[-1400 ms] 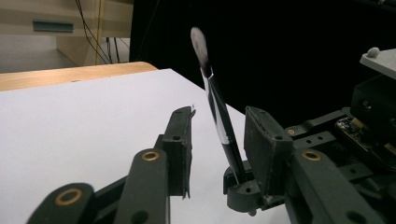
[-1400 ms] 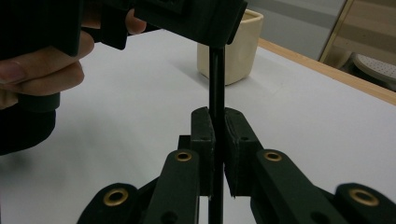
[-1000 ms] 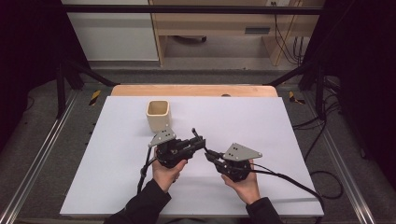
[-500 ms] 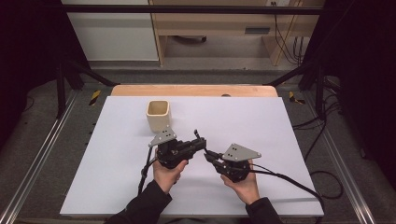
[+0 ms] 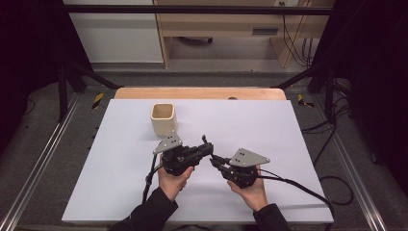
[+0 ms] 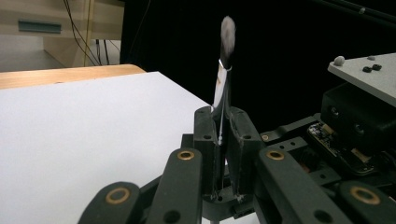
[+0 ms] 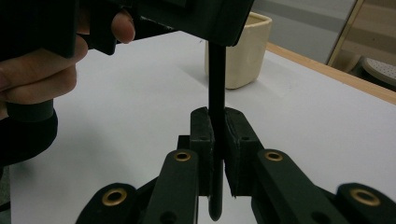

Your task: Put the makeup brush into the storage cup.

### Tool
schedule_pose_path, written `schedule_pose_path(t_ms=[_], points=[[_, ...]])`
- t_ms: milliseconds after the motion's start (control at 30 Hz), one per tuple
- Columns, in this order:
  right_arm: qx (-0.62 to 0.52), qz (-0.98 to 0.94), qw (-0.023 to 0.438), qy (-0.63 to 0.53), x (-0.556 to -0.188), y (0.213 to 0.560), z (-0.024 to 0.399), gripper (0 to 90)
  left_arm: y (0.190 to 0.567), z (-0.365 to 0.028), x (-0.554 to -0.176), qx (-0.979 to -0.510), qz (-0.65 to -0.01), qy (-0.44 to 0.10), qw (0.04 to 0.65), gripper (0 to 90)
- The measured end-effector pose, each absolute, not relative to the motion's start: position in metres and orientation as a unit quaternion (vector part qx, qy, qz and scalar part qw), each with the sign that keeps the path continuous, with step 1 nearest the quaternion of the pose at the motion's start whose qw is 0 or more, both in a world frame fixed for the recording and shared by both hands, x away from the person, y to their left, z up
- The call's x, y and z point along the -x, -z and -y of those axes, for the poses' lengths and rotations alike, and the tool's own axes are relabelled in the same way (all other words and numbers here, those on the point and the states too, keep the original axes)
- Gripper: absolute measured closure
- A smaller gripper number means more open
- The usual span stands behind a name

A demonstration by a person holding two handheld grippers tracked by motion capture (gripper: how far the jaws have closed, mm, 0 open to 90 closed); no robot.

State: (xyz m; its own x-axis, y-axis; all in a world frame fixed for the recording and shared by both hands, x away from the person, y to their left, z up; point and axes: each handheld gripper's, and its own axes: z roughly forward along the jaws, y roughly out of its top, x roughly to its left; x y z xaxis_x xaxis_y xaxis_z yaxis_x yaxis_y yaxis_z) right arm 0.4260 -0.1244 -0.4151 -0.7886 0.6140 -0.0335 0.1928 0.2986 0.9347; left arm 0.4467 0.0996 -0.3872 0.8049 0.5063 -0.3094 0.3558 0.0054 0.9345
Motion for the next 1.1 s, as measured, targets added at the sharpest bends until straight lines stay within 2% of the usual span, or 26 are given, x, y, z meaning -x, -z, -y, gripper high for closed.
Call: schedule_pose_path(t_ms=[133, 300, 367, 600, 700, 900, 1100], points=[[-0.258, -0.78, 0.197, -0.536, -0.426, 0.414, 0.125, 79.8, 0.385, -0.101, -0.447, -0.705, -0.307, -0.066, 0.636, 83.4], [-0.263, -0.772, 0.193, -0.545, -0.425, 0.411, 0.126, 66.6, 0.384, -0.108, -0.449, -0.708, -0.31, -0.078, 0.629, 83.4], [-0.272, -0.768, 0.196, -0.545, -0.425, 0.409, 0.128, 57.2, 0.383, -0.113, -0.448, -0.71, -0.311, -0.083, 0.627, 83.4], [-0.289, -0.764, 0.207, -0.539, -0.427, 0.406, 0.135, 44.3, 0.379, -0.135, -0.448, -0.716, -0.316, -0.105, 0.614, 83.3], [-0.306, -0.761, 0.212, -0.532, -0.429, 0.405, 0.14, 34.7, 0.379, -0.144, -0.448, -0.716, -0.321, -0.111, 0.61, 83.3], [-0.336, -0.751, 0.22, -0.524, -0.432, 0.405, 0.161, 22.2, 0.38, -0.161, -0.448, -0.719, -0.327, -0.12, 0.601, 83.4], [-0.36, -0.737, 0.226, -0.525, -0.435, 0.403, 0.18, 15.3, 0.377, -0.175, -0.451, -0.717, -0.339, -0.13, 0.595, 83.3]])
